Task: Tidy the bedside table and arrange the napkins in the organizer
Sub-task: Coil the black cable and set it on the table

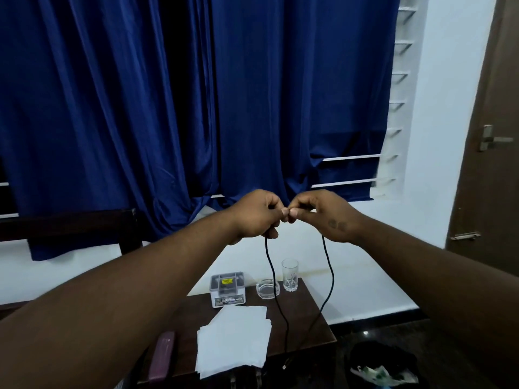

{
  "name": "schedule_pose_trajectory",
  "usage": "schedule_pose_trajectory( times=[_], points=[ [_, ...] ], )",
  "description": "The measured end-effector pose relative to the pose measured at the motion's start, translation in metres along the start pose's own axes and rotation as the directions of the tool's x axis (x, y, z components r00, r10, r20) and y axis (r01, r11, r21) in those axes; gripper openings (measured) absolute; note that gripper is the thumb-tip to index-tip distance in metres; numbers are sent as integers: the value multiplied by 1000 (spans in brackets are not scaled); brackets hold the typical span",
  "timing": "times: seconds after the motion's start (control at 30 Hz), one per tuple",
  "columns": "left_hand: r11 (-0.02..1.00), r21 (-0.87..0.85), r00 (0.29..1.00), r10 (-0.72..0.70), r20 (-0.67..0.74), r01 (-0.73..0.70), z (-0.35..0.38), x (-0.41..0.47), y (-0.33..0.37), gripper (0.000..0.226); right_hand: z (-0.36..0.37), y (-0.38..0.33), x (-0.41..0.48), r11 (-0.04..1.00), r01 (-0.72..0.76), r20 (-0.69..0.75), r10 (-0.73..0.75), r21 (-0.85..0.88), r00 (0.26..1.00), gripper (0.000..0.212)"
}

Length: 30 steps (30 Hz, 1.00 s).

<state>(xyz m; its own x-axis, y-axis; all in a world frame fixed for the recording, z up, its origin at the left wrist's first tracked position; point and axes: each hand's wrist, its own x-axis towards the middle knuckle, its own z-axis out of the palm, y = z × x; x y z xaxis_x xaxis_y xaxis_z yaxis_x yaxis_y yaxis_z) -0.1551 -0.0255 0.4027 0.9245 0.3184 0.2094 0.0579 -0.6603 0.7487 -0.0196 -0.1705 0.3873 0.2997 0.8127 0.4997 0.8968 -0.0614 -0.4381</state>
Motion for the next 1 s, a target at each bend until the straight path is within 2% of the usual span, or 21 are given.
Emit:
schedule_pose_trajectory(
  times=[0.2,0.37,0.5,0.6,0.77,1.0],
  points=[
    [1000,10,1000,-11,-24,11,-4,1,-8,23,-5,12,-7,997,-81,-34,80,-20,996,15],
    [1000,13,1000,-7,-1,7,1,3,-4,24,4,-3,-2,1000,-7,-8,7,30,1000,14],
    [1000,-5,1000,-7,-4,7,-1,1,-7,24,-2,10,-4,998,-44,-54,42,-41,998,15],
    [1000,4,1000,-6,-17,6,-2,1,-10,24,-3,14,-6,997,-81,-52,80,-4,995,15],
    [1000,-1,1000,5,-3,-5,4,3,-7,24,6,0,-3,1000,-14,5,14,25,1000,15],
    [1000,0,1000,-17,-25,17,-1,0,-8,23,-1,10,-4,997,-54,-7,54,-53,999,17]
  ],
)
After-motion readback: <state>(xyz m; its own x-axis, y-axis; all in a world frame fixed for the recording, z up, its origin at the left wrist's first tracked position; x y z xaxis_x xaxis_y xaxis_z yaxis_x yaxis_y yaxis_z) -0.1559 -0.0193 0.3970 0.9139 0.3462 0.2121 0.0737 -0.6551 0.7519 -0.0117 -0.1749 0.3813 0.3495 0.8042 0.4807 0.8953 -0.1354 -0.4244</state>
